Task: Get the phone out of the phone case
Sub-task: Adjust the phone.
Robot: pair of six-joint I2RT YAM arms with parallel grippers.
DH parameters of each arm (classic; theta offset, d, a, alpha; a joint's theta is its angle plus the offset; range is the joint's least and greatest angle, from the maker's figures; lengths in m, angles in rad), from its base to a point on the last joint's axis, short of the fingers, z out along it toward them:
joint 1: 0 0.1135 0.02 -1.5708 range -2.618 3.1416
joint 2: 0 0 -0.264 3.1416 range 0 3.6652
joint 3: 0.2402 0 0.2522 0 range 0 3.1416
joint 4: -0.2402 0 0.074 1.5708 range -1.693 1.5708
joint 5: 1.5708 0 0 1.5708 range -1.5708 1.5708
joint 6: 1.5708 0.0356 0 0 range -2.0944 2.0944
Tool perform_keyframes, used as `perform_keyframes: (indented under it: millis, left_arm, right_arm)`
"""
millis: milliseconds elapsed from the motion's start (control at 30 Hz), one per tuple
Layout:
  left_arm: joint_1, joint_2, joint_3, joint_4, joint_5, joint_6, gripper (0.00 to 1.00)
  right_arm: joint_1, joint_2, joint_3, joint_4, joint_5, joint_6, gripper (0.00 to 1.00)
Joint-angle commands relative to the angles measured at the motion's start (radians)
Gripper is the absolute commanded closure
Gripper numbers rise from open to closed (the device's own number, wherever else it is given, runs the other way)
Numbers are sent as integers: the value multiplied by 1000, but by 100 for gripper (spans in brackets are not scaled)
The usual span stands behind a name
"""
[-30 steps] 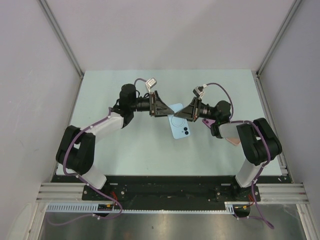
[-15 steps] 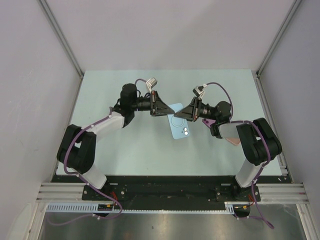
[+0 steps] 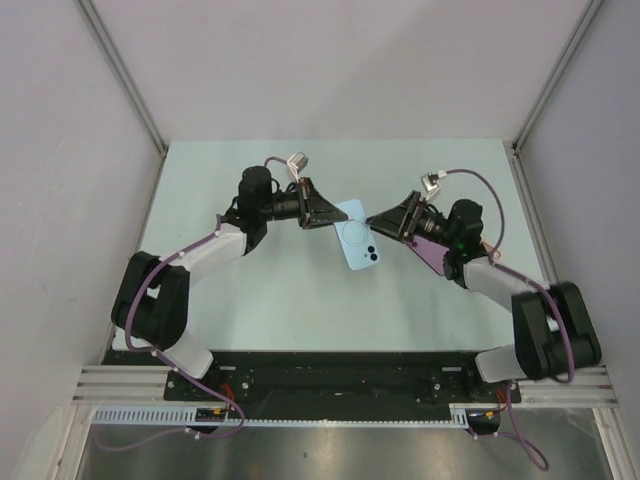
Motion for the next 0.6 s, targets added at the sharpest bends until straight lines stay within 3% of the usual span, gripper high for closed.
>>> perform_keyframes:
  millis: [0, 100, 133, 200, 333, 467, 567]
  left_arm:
    - [6, -76, 48, -28, -64, -20, 100]
    - [4, -74, 78, -136, -134, 12, 100]
    - [6, -74, 91, -241, -161, 27, 100]
    - [6, -71, 117, -327, -217, 59, 100]
    - [6, -27, 138, -482, -348, 83, 100]
    - [6, -7, 140, -532, -389, 69, 100]
    - [6, -5, 149, -610, -457, 102, 100]
  right_arm:
    - [49, -250, 135, -798, 434, -513, 30]
    - [67, -322, 187, -972, 569, -584, 26]
    - [99, -339, 199, -1007, 610, -604, 25]
    - [162, -385, 238, -1102, 778, -656, 23]
    - [348, -382, 319, -1217, 1074, -708, 23]
    - [602, -332, 396, -1305, 1394, -736, 23]
    - [711, -284, 436, -1314, 1546, -750, 23]
